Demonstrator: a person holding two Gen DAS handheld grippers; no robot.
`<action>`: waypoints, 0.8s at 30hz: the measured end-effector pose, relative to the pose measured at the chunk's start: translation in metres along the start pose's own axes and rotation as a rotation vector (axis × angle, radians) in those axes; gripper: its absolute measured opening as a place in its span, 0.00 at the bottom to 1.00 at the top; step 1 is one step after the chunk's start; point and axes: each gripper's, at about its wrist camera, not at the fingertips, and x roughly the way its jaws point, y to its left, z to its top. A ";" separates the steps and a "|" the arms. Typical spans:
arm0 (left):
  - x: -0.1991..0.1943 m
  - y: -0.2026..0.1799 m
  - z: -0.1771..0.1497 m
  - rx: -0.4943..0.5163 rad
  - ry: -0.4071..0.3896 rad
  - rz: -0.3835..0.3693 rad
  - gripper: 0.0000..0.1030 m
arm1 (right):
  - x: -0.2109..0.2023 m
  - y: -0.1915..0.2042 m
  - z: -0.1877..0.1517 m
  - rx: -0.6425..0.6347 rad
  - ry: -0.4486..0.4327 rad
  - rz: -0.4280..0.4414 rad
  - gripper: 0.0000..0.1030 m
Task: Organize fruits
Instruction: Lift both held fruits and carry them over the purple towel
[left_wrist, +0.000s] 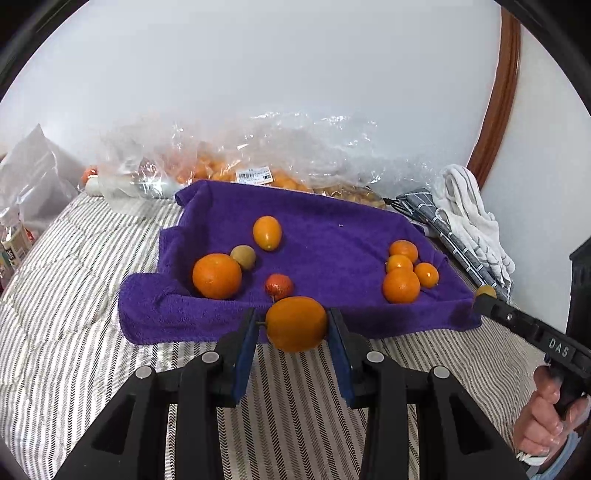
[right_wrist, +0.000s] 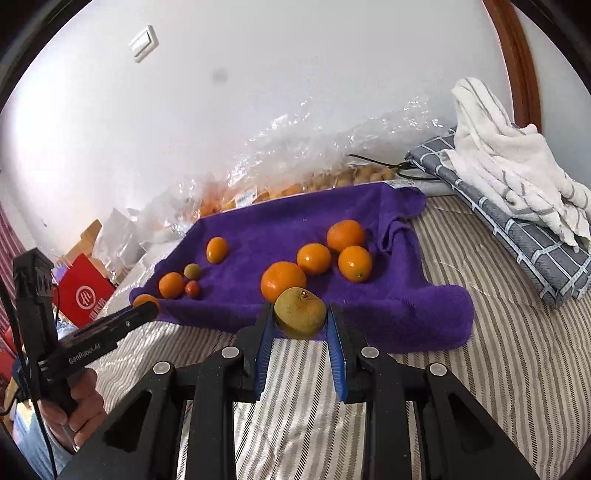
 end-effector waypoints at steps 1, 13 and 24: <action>-0.001 0.000 0.000 0.004 -0.005 0.007 0.35 | 0.000 0.001 0.001 -0.003 0.001 0.000 0.27; -0.028 0.014 0.024 -0.048 -0.054 0.036 0.35 | -0.033 0.013 0.062 -0.029 -0.066 -0.006 0.27; -0.044 0.022 0.089 -0.037 -0.107 0.064 0.35 | -0.006 0.012 0.113 -0.003 -0.087 0.012 0.27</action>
